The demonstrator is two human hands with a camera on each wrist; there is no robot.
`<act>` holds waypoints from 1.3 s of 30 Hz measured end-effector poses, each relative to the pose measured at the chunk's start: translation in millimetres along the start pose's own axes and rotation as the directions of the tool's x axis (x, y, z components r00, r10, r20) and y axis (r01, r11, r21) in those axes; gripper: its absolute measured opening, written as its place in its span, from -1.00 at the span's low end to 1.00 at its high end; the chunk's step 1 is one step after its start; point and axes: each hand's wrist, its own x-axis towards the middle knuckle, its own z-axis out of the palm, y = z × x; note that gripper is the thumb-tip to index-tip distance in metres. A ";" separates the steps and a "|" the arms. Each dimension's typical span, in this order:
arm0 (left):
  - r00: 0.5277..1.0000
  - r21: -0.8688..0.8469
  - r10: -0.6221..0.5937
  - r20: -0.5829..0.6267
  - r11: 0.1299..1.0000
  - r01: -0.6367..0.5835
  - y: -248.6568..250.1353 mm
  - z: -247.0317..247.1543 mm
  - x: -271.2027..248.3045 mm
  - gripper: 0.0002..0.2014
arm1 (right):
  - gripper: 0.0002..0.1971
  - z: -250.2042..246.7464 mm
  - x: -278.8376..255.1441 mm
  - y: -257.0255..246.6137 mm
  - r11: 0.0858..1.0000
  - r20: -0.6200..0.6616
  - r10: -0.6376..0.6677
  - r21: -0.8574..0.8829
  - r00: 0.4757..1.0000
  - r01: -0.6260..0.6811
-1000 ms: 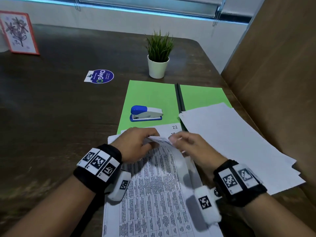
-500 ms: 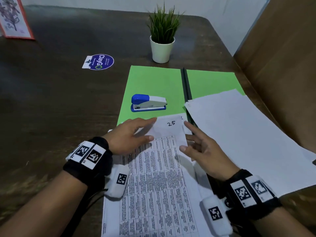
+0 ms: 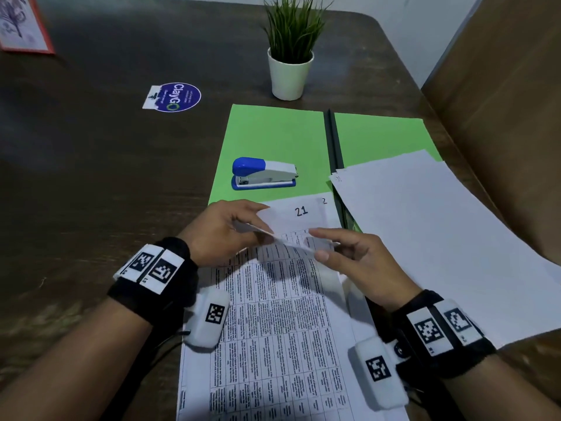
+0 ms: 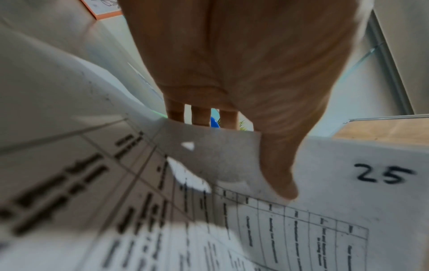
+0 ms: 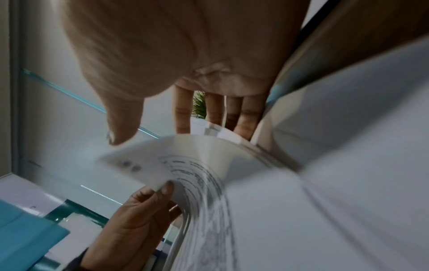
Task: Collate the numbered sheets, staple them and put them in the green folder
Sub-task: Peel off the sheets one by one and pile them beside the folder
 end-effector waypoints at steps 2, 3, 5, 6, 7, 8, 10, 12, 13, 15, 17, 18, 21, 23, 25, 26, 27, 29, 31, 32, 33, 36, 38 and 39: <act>1.000 -0.065 -0.002 0.000 0.998 0.002 -3.3 0.4 1.0 -0.65 | -0.63 0.4 3.4 0.6 0.999 -0.018 0.013 0.042 1.000 -0.012; 1.000 -0.089 -0.010 0.008 0.996 0.011 -3.9 0.6 1.1 -0.62 | -0.64 0.2 5.0 2.5 0.999 -0.030 0.019 0.051 0.999 -0.018; 1.000 -0.068 -0.008 0.024 0.998 0.010 -5.6 1.1 2.1 -0.50 | -0.65 0.7 7.6 4.6 0.998 -0.062 0.039 0.045 0.997 -0.036; 1.000 -0.037 0.003 0.024 0.999 -0.003 -5.1 1.6 1.8 -0.47 | -0.67 1.5 7.9 4.4 0.998 -0.076 0.036 0.051 0.996 -0.032; 1.000 -0.018 0.018 0.017 1.000 -0.018 -4.6 1.8 1.3 -0.47 | -0.69 1.9 7.9 5.4 0.998 -0.086 0.022 0.064 0.996 -0.016; 1.000 -0.010 0.028 0.002 1.000 -0.028 -3.3 2.2 1.4 -0.46 | -0.70 3.1 8.1 5.2 0.998 -0.099 0.014 0.070 0.995 -0.007; 0.999 0.010 0.029 -0.025 1.000 -0.029 0.5 2.8 1.0 -0.46 | -0.71 3.6 9.1 8.7 0.998 -0.119 0.011 0.070 0.993 -0.002; 0.999 0.030 0.023 -0.025 0.999 -0.022 2.9 3.7 0.3 -0.52 | -0.69 4.9 8.9 8.4 0.997 -0.120 0.009 0.073 0.993 0.000; 1.000 0.031 0.022 -0.017 0.999 -0.022 3.8 3.6 -0.2 -0.55 | -0.70 4.9 8.6 9.1 0.997 -0.119 0.012 0.075 0.993 -0.003; 1.000 0.012 0.012 -0.003 1.000 -0.012 4.9 3.3 -0.4 -0.55 | -0.78 4.5 7.7 8.9 0.996 -0.127 0.020 0.085 0.992 -0.009; 1.000 0.009 0.001 -0.003 1.000 -0.001 5.1 3.4 -1.1 -0.52 | -0.80 4.2 7.9 9.7 0.997 -0.134 0.019 0.078 0.991 -0.009; 1.000 0.020 0.002 -0.009 1.000 -0.002 5.4 3.7 -1.3 -0.52 | -0.76 4.2 8.2 10.0 0.998 -0.130 0.012 0.066 0.991 -0.004; 1.000 0.052 0.007 -0.013 0.999 -0.007 5.3 4.6 -2.5 -0.50 | -0.73 4.7 8.3 10.5 0.999 -0.121 0.015 0.053 0.993 -0.009; 1.000 0.052 0.007 -0.016 0.999 -0.006 7.0 5.3 -3.2 -0.51 | -0.80 4.7 8.7 10.5 0.997 -0.142 0.037 0.071 0.989 -0.027; 1.000 0.024 0.005 -0.016 1.000 -0.004 9.0 6.0 -3.4 -0.55 | -0.61 4.2 11.2 10.6 0.995 -0.156 0.060 0.094 0.986 -0.046; 1.000 -0.001 0.000 -0.013 1.000 0.000 9.3 6.4 -3.8 -0.56 | -0.38 5.0 11.1 11.0 0.995 -0.160 0.056 0.090 0.985 -0.042; 1.000 -0.025 -0.005 -0.010 1.000 0.005 9.0 6.5 -4.1 -0.57 | -0.20 6.6 10.6 9.3 0.996 -0.157 0.048 0.077 0.986 -0.037; 1.000 -0.050 -0.006 -0.008 0.999 0.006 7.7 6.5 -4.1 -0.58 | -0.23 6.7 10.5 9.1 0.998 -0.162 0.026 0.056 0.987 -0.017; 1.000 -0.051 -0.010 -0.004 0.999 0.010 7.3 6.2 -3.6 -0.57 | -0.63 3.9 11.4 12.1 0.997 -0.166 0.048 0.060 0.985 -0.039; 1.000 -0.032 -0.011 -0.003 0.999 0.011 7.8 5.9 -3.5 -0.55 | -0.80 4.0 11.5 10.9 0.997 -0.168 0.057 0.053 0.984 -0.049; 1.000 0.002 -0.007 -0.006 1.000 0.007 8.6 5.7 -3.8 -0.53 | -0.87 3.4 11.7 11.1 0.998 -0.160 0.048 0.053 0.986 -0.040; 1.000 0.081 0.002 -0.011 0.997 -0.001 8.2 4.8 -3.6 -0.47 | -0.88 4.7 12.4 11.8 0.998 -0.153 0.027 0.056 0.988 -0.019; 1.000 0.088 -0.002 -0.009 0.996 0.003 8.2 4.5 -4.1 -0.48 | -0.86 5.0 12.0 12.3 0.997 -0.142 0.028 0.081 0.990 -0.017; 1.000 0.088 0.001 -0.008 0.996 0.000 8.0 4.5 -4.1 -0.52 | -0.85 5.5 12.0 12.3 0.996 -0.137 0.026 0.085 0.990 -0.014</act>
